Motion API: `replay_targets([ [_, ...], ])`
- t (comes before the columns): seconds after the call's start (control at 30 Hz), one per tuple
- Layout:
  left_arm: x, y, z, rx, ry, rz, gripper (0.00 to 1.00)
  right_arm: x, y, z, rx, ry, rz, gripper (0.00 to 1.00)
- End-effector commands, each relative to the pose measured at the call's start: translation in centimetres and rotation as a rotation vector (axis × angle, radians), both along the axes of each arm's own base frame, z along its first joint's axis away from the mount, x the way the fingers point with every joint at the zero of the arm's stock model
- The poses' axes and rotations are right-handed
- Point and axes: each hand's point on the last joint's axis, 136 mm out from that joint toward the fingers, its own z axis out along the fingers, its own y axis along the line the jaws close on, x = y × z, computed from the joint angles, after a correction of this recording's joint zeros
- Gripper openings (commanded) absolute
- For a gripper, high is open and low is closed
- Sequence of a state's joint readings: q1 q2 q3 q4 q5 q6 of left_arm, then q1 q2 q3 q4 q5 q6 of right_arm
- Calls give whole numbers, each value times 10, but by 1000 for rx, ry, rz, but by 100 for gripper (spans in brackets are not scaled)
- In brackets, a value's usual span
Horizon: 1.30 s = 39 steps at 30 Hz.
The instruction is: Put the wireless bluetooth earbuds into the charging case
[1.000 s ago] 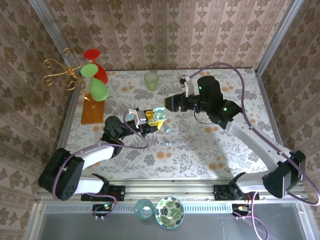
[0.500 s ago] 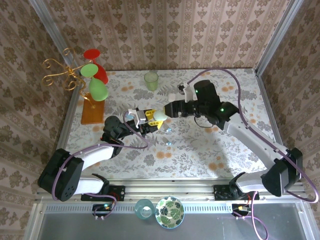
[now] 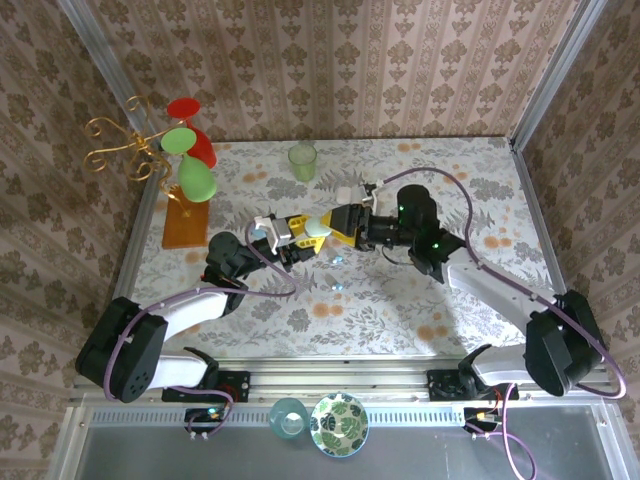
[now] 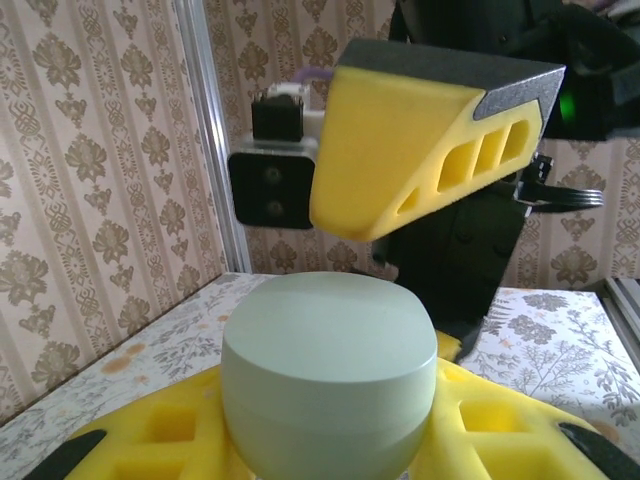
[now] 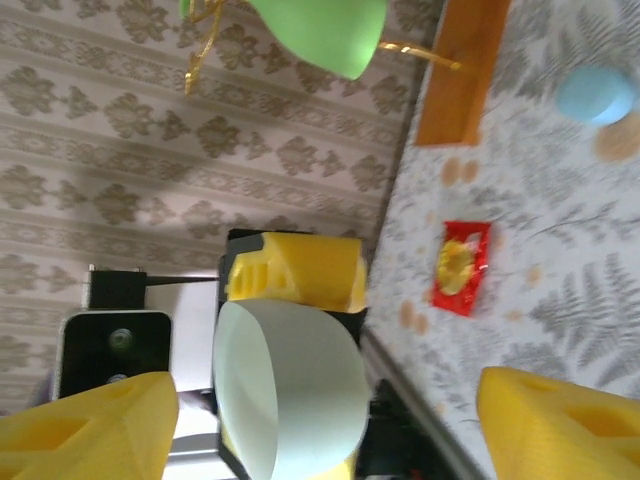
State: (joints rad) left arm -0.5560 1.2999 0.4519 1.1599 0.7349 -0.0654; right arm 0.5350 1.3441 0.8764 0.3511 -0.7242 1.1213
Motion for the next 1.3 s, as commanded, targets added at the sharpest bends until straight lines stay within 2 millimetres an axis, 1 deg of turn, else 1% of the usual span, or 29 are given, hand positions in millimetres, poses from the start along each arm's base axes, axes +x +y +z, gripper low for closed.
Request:
replay_targets([
  [0.0, -1, 4, 25, -46, -95, 25, 27, -11, 10, 34, 190, 20, 67, 70],
  [0.03, -1, 4, 24, -45, -95, 26, 27, -10, 10, 33, 202, 28, 63, 64],
  [0.1, 0, 4, 23, -42, -94, 28, 27, -9, 10, 30, 219, 43, 58, 49],
  [0.17, 0, 3, 22, -41, -92, 29, 27, -9, 10, 31, 229, 46, 59, 39],
  [0.2, 0, 3, 21, -41, -93, 30, 27, -5, 13, 20, 219, 71, 57, 34],
  [0.3, 0, 3, 21, -43, -88, 28, 27, -2, 13, 18, 221, 67, 51, 25],
  [0.4, -1, 3, 21, -43, -88, 22, 29, 1, 12, 16, 211, 57, 40, 22],
  [0.43, -2, 3, 21, -43, -89, 15, 32, 3, 12, 15, 203, 51, 34, 22],
  [0.47, -2, 3, 20, -42, -86, 15, 38, 4, 11, 13, 196, 46, 27, 22],
  [0.6, -3, 6, 16, -36, -79, 29, 71, 15, 1, 2, 151, 30, -30, 21],
  [0.63, -3, 7, 14, -32, -79, 34, 77, 20, -3, -3, 136, 31, -50, 21],
  [0.67, -3, 7, 12, -25, -74, 38, 80, 24, -8, -8, 118, 34, -72, 21],
  [0.73, -4, 9, 3, 3, -60, 44, 85, 36, -22, -23, 64, 39, -133, 21],
  [0.77, -4, 9, -3, 24, -50, 48, 85, 42, -30, -32, 32, 49, -165, 21],
  [0.87, -2, 10, -26, 113, -19, 77, 89, 63, -57, -64, -86, 76, -274, 22],
  [0.9, -1, 11, -36, 147, -9, 95, 90, 70, -67, -77, -133, 91, -312, 22],
  [0.97, 6, 14, -52, 205, 19, 145, 92, 86, -87, -97, -198, 118, -390, 22],
  [1.0, 9, 15, -61, 234, 35, 169, 94, 94, -94, -109, -231, 132, -422, 23],
  [1.07, 13, 17, -74, 274, 52, 203, 98, 110, -108, -126, -270, 155, -473, 23],
  [1.13, 21, 21, -83, 291, 76, 253, 100, 127, -118, -142, -314, 170, -513, 24],
  [1.27, 32, 28, -93, 314, 113, 324, 100, 157, -138, -183, -439, 227, -583, 24],
])
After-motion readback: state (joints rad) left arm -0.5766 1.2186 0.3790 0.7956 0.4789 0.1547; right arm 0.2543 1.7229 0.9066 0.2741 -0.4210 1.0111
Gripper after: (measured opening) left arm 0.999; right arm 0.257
